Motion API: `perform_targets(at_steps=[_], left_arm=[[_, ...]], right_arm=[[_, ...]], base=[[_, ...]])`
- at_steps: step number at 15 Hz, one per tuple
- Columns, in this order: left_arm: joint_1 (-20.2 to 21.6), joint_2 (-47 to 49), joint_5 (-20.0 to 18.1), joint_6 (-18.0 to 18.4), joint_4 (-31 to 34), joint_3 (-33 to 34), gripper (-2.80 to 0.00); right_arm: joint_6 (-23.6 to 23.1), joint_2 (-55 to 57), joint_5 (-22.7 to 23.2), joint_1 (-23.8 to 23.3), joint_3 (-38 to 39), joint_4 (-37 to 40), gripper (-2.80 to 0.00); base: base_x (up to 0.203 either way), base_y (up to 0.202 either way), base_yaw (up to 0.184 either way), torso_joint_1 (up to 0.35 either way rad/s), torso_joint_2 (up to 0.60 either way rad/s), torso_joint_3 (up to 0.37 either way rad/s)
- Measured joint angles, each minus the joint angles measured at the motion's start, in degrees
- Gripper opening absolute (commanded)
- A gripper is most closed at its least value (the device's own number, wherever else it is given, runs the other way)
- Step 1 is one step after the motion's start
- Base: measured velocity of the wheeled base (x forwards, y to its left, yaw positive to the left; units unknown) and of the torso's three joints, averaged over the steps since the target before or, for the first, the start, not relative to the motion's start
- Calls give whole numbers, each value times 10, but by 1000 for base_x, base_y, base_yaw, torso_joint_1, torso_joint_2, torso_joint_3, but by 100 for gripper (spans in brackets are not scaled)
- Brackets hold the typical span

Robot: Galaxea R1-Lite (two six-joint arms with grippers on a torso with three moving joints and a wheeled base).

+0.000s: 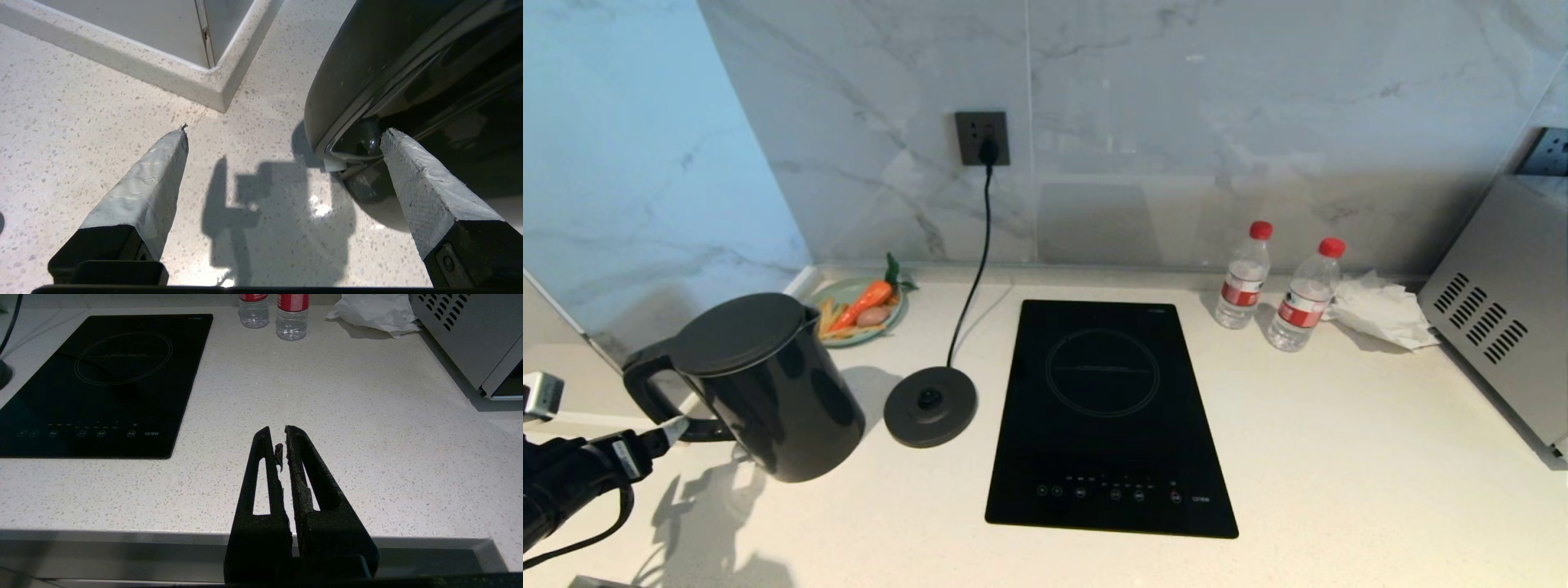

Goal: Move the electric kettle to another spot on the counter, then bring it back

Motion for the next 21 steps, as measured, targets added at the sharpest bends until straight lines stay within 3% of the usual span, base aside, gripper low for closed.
perform_targets(at_steps=[6, 7, 12, 14, 17, 21], left_arm=[[107, -9, -123, 13, 0, 1, 0], [130, -8, -147, 19, 0, -1, -280], [214, -17, -235, 32, 3, -15, -280], [230, -31, -238, 15, 9, -38, -280], [235, -75, -239, -60, 73, -101, -280], [217, -150, -252, -164, 295, -252, -280]], right_arm=[[0, 0, 0, 0, 0, 0, -280], [0, 0, 0, 0, 0, 0, -280], [0, 0, 0, 0, 0, 0, -280], [0, 0, 0, 0, 0, 0, -280], [0, 0, 0, 0, 0, 0, -280], [0, 0, 0, 0, 0, 0, -280]], base=[[0, 0, 0, 0, 0, 0], [0, 0, 0, 0, 0, 0], [0, 0, 0, 0, 0, 0], [0, 0, 0, 0, 0, 0], [0, 0, 0, 0, 0, 0], [0, 0, 0, 0, 0, 0]])
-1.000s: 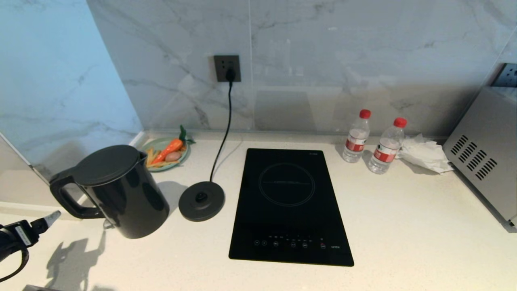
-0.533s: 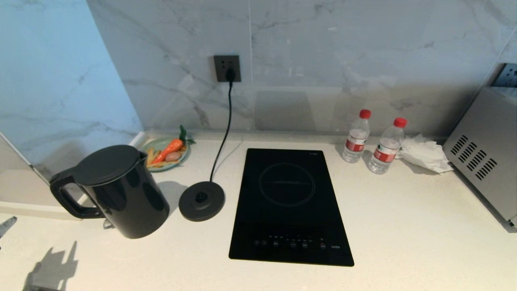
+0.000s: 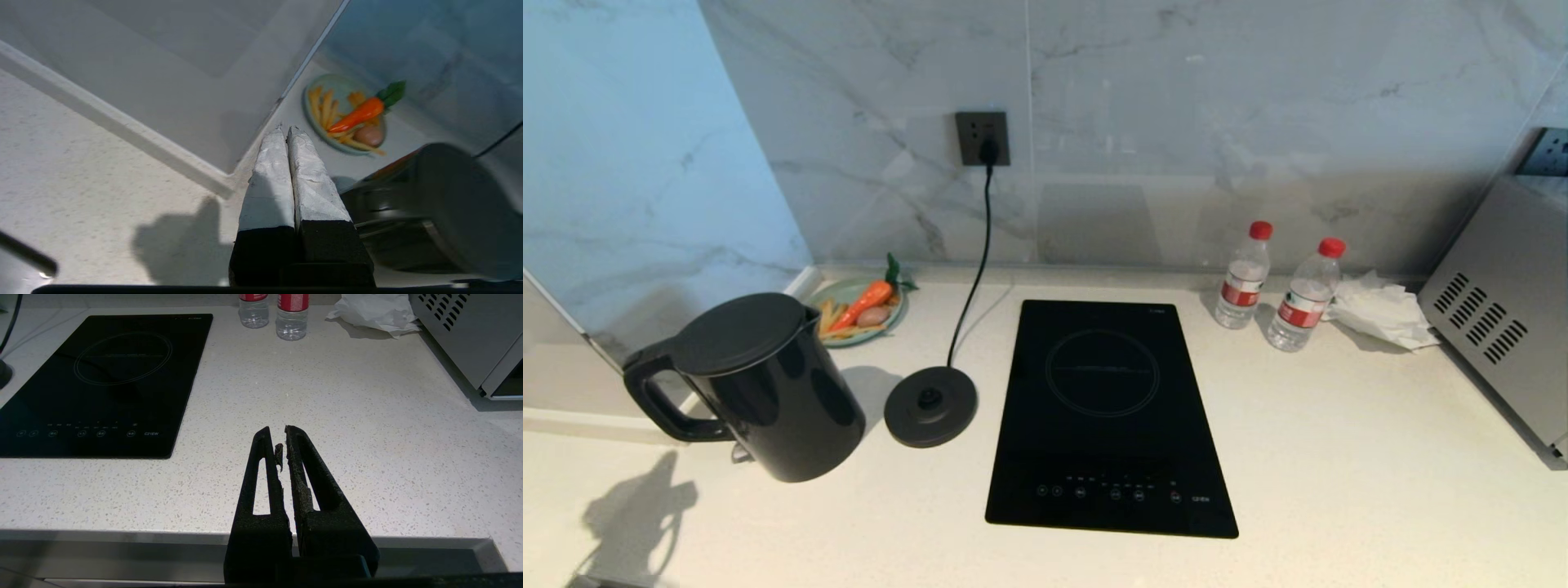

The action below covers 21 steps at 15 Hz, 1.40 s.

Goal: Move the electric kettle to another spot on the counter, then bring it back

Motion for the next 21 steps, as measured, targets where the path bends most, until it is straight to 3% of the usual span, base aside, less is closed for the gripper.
perform_targets(at_steps=[2, 4, 15, 18, 21], left_arm=[[-10, -23, -36, -54, 101, -65, -280], [-33, -44, -58, -73, 144, -85, -280], [-146, -182, -58, -61, 149, -22, -280], [-250, -230, 18, -6, 181, 1, -280], [-425, -302, 165, 59, 239, 31, -280]], right_arm=[[0, 0, 0, 0, 0, 0, -280], [0, 0, 0, 0, 0, 0, -280], [0, 0, 0, 0, 0, 0, -280], [0, 0, 0, 0, 0, 0, -280], [0, 0, 0, 0, 0, 0, -280]], base=[[0, 0, 0, 0, 0, 0], [0, 0, 0, 0, 0, 0], [0, 0, 0, 0, 0, 0], [0, 0, 0, 0, 0, 0], [0, 0, 0, 0, 0, 0]])
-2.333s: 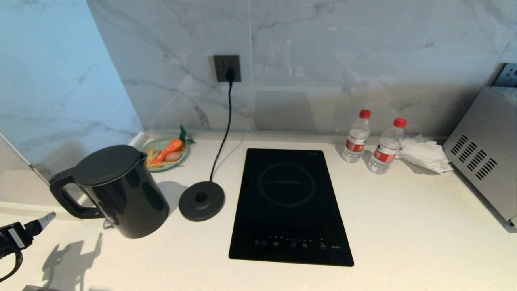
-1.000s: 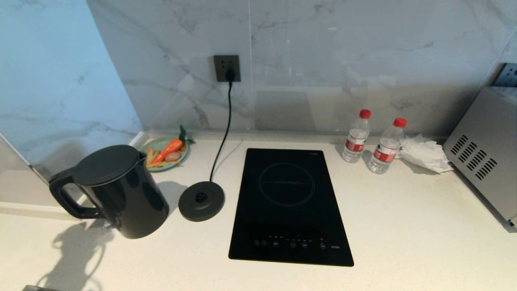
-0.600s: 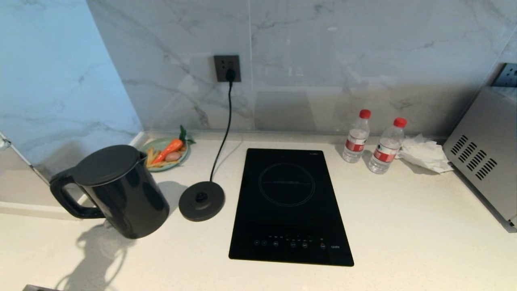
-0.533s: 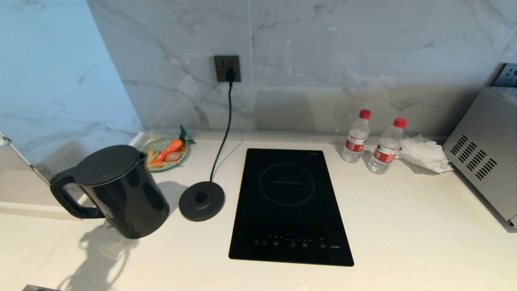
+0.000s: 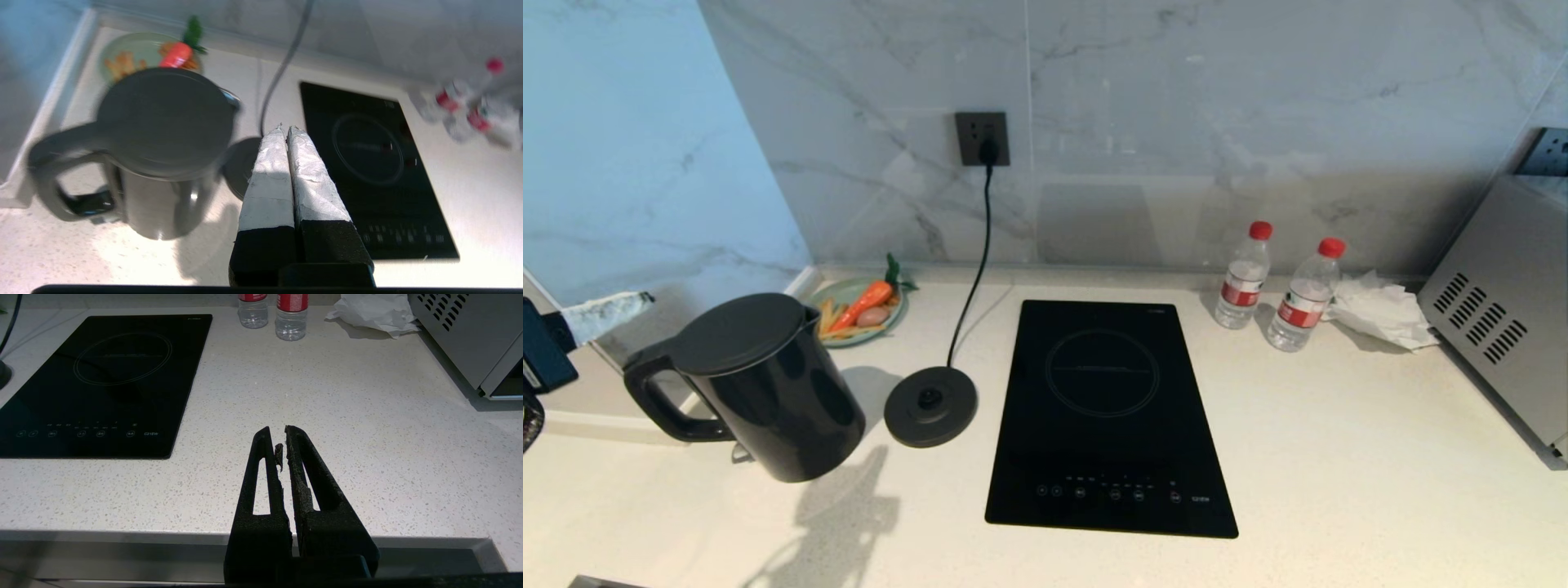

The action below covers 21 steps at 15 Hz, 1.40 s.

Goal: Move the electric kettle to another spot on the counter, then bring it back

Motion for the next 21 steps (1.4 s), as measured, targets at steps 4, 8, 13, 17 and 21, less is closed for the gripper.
perform_targets(at_steps=[4, 8, 13, 17, 21], left_arm=[[-144, -139, 202, 41, 109, 31, -280], [-144, -251, 294, 70, 211, 33, -280], [-103, -369, 289, 110, 281, 76, -280], [-112, -467, 208, 124, 311, 145, -280], [-114, -506, 191, 128, 299, 211, -280]], right_arm=[[0, 0, 0, 0, 0, 0, -280], [0, 0, 0, 0, 0, 0, -280], [0, 0, 0, 0, 0, 0, -280], [0, 0, 0, 0, 0, 0, -280], [0, 0, 0, 0, 0, 0, -280]], base=[[0, 0, 0, 0, 0, 0], [0, 0, 0, 0, 0, 0], [0, 0, 0, 0, 0, 0], [0, 0, 0, 0, 0, 0], [0, 0, 0, 0, 0, 0]])
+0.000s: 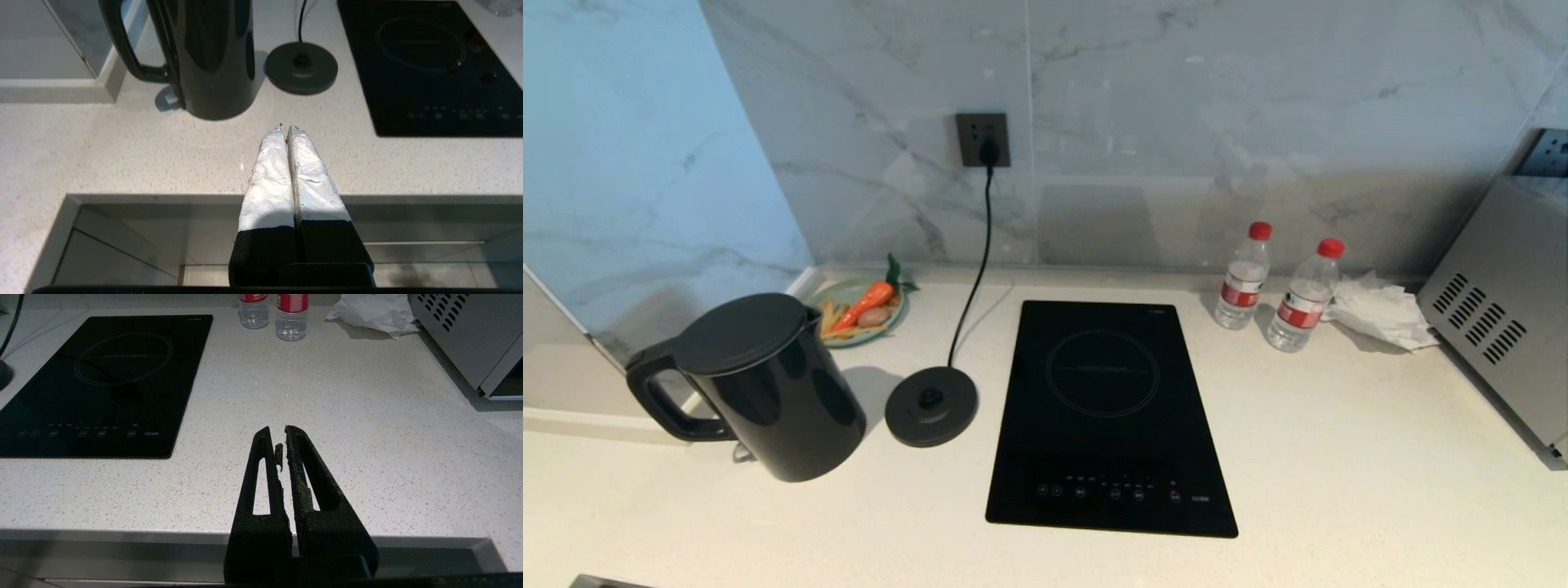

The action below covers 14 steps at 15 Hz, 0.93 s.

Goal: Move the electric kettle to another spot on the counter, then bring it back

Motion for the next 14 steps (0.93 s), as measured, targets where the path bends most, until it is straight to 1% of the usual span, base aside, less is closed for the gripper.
perform_targets(at_steps=[2, 3, 5, 7, 11, 14], left_arm=[[1, -35, 3, 19, -4, 55, -280], [1, -52, 12, 27, -4, 84, -280], [2, -75, 50, 23, -8, 112, -280], [2, -85, 60, 42, -23, 125, -280], [2, -92, 55, 36, -24, 130, -280], [2, -93, 61, 26, -23, 131, -280]], right_arm=[[0, 0, 0, 0, 0, 0, -280], [0, 0, 0, 0, 0, 0, -280], [0, 0, 0, 0, 0, 0, -280], [0, 0, 0, 0, 0, 0, -280], [0, 0, 0, 0, 0, 0, -280], [0, 0, 0, 0, 0, 0, -280]], base=[[0, 0, 0, 0, 0, 0], [0, 0, 0, 0, 0, 0], [0, 0, 0, 0, 0, 0], [0, 0, 0, 0, 0, 0], [0, 0, 0, 0, 0, 0], [0, 0, 0, 0, 0, 0]])
